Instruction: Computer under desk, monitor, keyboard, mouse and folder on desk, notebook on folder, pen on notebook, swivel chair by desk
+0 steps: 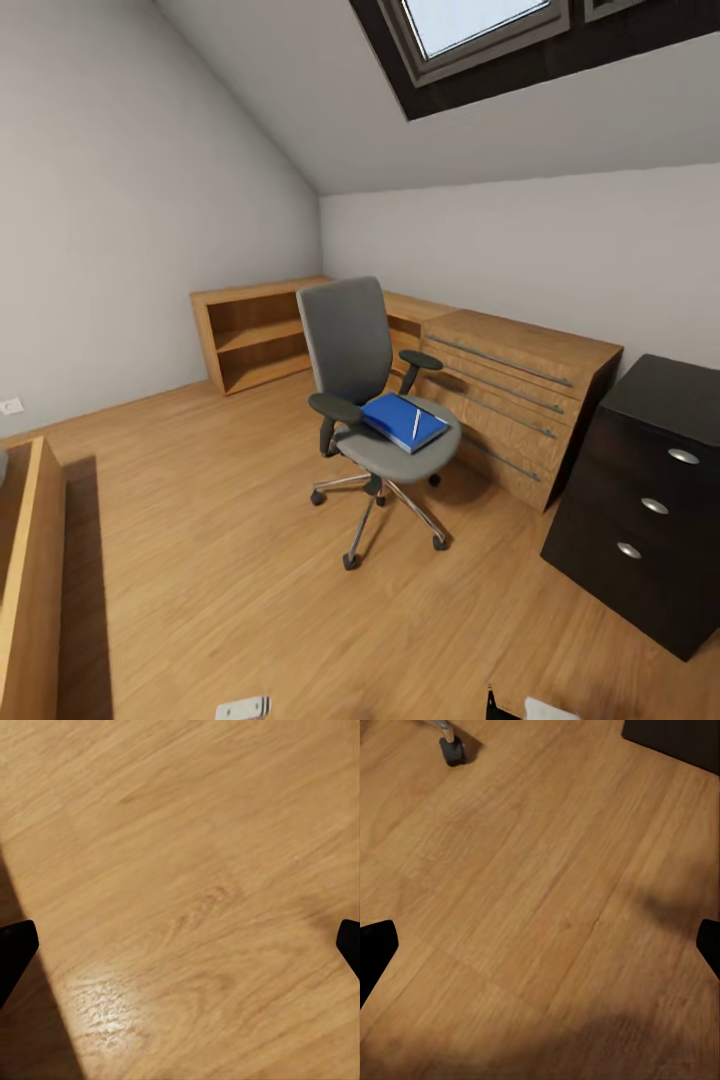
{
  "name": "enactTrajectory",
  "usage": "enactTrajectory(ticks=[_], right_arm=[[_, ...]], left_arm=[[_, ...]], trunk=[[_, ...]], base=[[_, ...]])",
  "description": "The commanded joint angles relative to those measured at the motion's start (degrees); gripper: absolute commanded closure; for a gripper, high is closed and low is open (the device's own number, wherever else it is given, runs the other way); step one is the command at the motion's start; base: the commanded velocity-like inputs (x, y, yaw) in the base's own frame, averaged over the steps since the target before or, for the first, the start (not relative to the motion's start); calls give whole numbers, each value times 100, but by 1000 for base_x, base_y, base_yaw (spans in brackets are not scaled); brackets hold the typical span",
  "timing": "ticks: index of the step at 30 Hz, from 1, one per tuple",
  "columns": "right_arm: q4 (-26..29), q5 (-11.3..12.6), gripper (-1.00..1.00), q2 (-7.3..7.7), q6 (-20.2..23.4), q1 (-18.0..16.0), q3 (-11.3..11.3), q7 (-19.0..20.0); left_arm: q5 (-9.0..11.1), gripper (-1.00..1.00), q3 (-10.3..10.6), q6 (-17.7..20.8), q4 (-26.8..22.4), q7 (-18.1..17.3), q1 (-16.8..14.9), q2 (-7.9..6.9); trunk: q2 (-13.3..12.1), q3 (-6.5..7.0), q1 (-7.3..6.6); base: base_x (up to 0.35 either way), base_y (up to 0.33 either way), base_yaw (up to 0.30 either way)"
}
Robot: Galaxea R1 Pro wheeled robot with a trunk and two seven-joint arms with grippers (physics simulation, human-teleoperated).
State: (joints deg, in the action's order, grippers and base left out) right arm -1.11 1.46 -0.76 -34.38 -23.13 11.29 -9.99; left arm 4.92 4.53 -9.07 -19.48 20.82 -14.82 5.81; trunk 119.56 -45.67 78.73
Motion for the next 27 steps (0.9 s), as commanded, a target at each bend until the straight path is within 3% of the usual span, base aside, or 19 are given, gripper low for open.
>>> enactTrajectory(ticks=[1, 27], right_arm=[[-12, 12, -100, -1, -27, 10, 4, -3], [-12, 12, -100, 6, -25, 71, 5, -3]], left_arm=[[53, -100, 48, -23, 5, 36, -4, -5], [54, -100, 48, -24, 13, 36, -4, -18]], trunk=[[-39, 13, -24], [-1082, 480, -595]], base=[[0, 0, 0], [0, 0, 0]])
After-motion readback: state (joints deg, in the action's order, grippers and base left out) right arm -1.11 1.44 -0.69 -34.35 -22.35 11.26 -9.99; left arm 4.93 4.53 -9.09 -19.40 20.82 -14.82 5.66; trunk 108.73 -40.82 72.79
